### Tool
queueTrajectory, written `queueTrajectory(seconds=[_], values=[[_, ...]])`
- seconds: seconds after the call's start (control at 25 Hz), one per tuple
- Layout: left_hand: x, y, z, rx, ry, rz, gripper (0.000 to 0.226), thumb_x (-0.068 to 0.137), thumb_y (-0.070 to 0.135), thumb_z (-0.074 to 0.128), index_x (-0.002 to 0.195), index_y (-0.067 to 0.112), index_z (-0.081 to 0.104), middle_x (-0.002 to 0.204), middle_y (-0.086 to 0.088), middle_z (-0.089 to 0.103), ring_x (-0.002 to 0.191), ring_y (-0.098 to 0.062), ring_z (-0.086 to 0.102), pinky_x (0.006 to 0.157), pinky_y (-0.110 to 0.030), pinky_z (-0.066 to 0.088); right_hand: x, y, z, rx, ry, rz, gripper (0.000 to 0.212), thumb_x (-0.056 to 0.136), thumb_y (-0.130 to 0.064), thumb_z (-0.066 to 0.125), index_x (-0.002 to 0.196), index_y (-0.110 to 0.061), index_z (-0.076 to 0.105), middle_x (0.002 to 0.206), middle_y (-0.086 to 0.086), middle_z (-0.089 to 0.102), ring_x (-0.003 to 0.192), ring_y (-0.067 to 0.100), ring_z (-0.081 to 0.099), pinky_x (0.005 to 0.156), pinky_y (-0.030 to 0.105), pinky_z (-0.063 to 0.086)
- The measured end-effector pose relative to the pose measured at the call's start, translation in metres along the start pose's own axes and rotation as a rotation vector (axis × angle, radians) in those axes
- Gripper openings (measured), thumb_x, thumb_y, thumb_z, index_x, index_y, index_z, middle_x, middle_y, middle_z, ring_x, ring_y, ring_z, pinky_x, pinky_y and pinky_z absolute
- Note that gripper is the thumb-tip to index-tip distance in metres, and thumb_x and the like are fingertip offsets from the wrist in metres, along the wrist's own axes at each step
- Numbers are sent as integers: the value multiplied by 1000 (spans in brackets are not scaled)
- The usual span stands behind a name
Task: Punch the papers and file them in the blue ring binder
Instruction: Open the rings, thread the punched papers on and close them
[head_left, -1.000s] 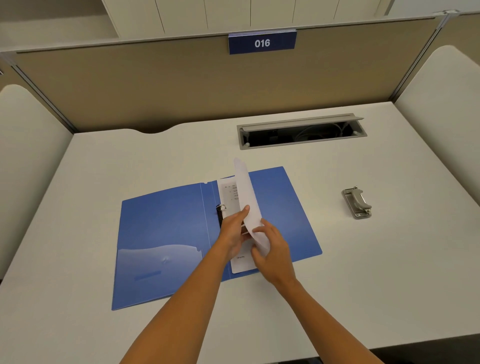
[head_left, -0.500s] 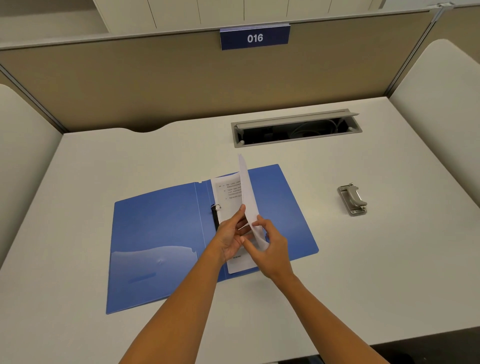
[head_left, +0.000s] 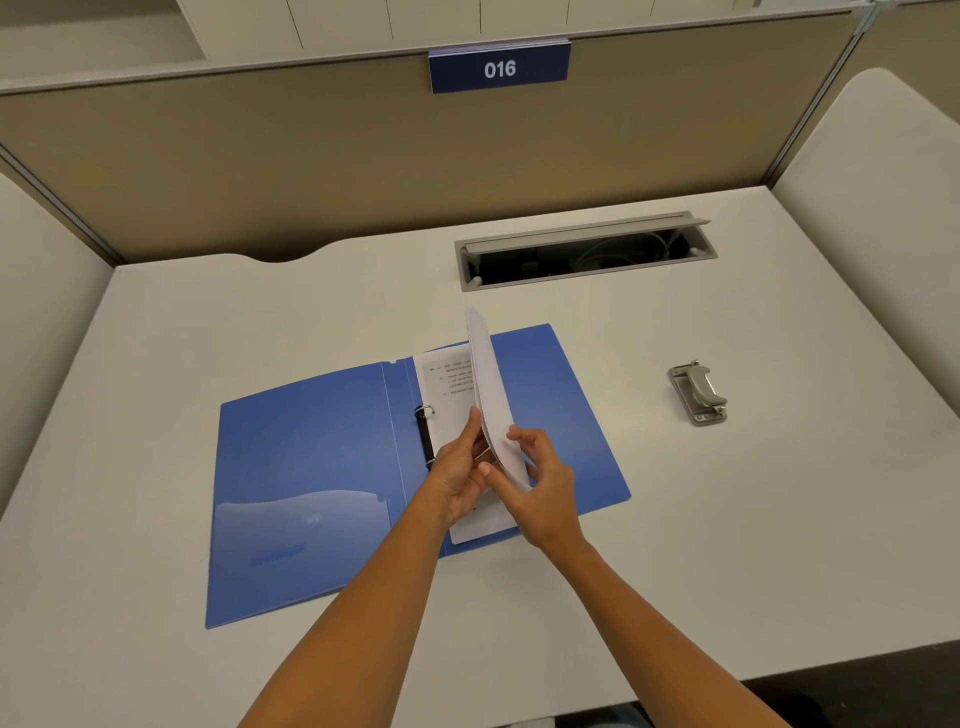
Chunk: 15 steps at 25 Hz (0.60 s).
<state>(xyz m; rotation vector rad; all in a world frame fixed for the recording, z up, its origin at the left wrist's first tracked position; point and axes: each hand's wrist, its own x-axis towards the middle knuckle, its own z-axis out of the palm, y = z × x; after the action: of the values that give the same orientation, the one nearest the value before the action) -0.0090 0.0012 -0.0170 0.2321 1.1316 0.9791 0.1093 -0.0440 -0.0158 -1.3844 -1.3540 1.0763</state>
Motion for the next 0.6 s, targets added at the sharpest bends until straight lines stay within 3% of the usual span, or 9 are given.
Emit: queueTrajectory(seconds=[0.16, 0.32, 0.36, 0.48, 0.6], values=[[1, -2, -1, 11, 24, -27, 55, 82, 46, 62, 130, 19, 56, 116, -14, 70, 109, -31, 67, 97, -50, 51, 1, 0, -4, 44, 13, 10, 59, 76, -43, 74, 124, -18, 51, 116, -14, 58, 106, -2, 58, 81, 3, 45], [-4, 1, 3, 36, 77, 20, 28, 94, 23, 60, 118, 9, 62, 106, -13, 70, 94, -22, 69, 69, -30, 61, 2, 1, -8, 59, 30, 44, 54, 77, -38, 75, 121, -23, 50, 115, -15, 59, 104, 3, 60, 84, 8, 49], [-5, 3, 4, 64, 91, 41, 24, 93, 18, 61, 114, 6, 63, 103, -12, 70, 91, -21, 68, 70, -30, 60, 3, 1, -9, 61, 50, 58, 52, 77, -37, 76, 120, -23, 51, 115, -13, 60, 104, 4, 61, 85, 11, 50], [-10, 14, 4, 137, 94, 89, 10, 88, 10, 67, 97, 4, 68, 101, -12, 71, 90, -23, 68, 79, -35, 59, 3, 5, -18, 52, 176, 109, 48, 78, -35, 76, 117, -22, 52, 111, -15, 61, 99, 2, 62, 80, 11, 52], [-15, 26, -10, 185, 127, 134, 8, 85, 10, 71, 90, 5, 69, 97, -9, 72, 89, -23, 68, 72, -32, 60, 0, 13, -28, 21, 342, 138, 36, 86, -28, 70, 116, -22, 50, 106, -14, 60, 96, 5, 62, 71, 9, 53]])
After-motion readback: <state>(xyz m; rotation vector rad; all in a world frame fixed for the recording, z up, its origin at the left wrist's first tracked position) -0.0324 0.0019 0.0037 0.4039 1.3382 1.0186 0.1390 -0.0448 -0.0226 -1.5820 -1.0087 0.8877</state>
